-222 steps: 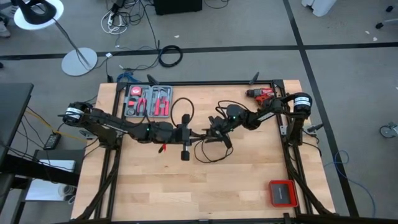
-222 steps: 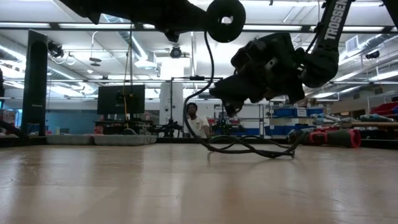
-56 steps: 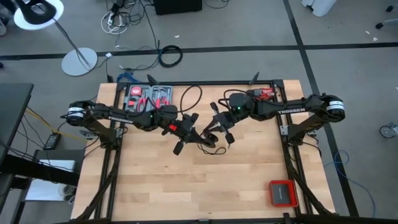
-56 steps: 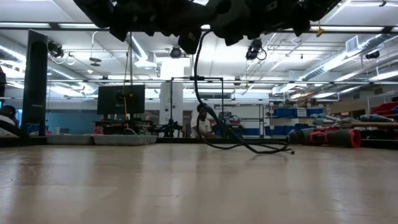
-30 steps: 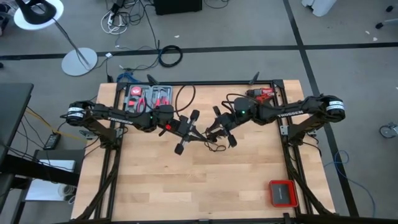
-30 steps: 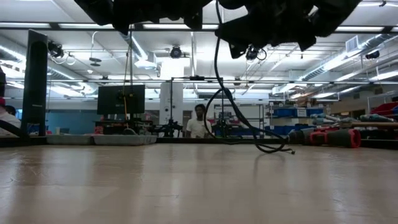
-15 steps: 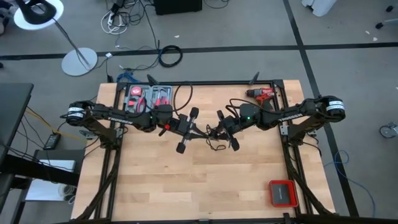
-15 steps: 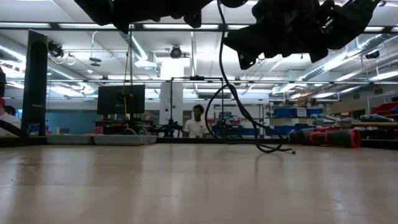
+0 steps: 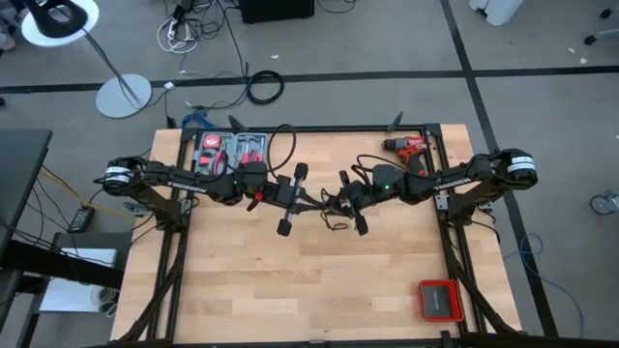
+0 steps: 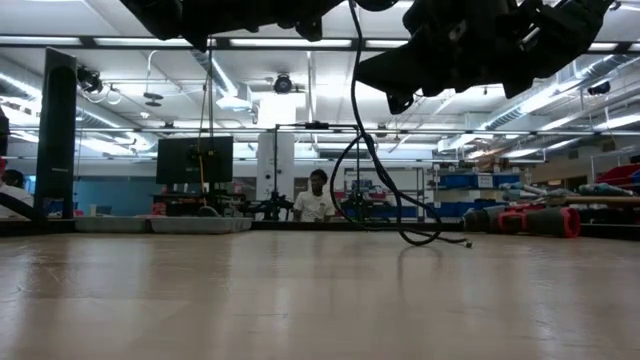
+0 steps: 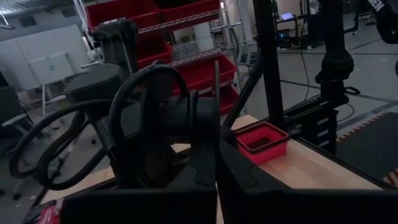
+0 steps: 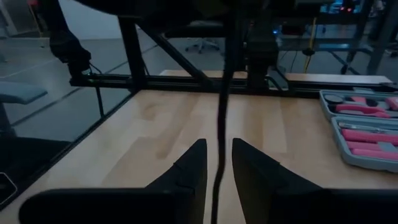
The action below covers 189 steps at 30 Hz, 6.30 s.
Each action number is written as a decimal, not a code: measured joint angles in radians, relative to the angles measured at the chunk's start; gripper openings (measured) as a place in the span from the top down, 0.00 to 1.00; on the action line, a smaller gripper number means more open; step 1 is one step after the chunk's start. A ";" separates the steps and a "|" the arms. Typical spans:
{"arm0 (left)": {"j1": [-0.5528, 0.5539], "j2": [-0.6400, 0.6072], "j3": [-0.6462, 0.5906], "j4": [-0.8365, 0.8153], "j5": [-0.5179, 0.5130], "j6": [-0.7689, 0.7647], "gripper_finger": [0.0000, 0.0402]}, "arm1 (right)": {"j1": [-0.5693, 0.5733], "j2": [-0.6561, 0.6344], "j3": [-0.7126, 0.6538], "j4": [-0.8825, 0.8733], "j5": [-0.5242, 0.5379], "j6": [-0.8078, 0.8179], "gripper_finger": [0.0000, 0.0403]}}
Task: Coil cords
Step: Coil the black wire on the black spool
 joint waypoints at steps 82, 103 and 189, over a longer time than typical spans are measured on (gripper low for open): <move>-0.008 -0.011 0.002 -0.045 -0.144 -0.054 1.00 | 0.058 0.000 0.001 -0.144 0.236 -0.001 1.00; -0.016 -0.012 0.002 -0.055 -0.157 -0.083 1.00 | 0.057 0.000 0.001 -0.136 0.235 -0.010 1.00; -0.037 -0.133 0.002 -0.569 -0.215 -0.401 1.00 | 0.065 -0.268 0.106 -0.664 0.155 -0.105 1.00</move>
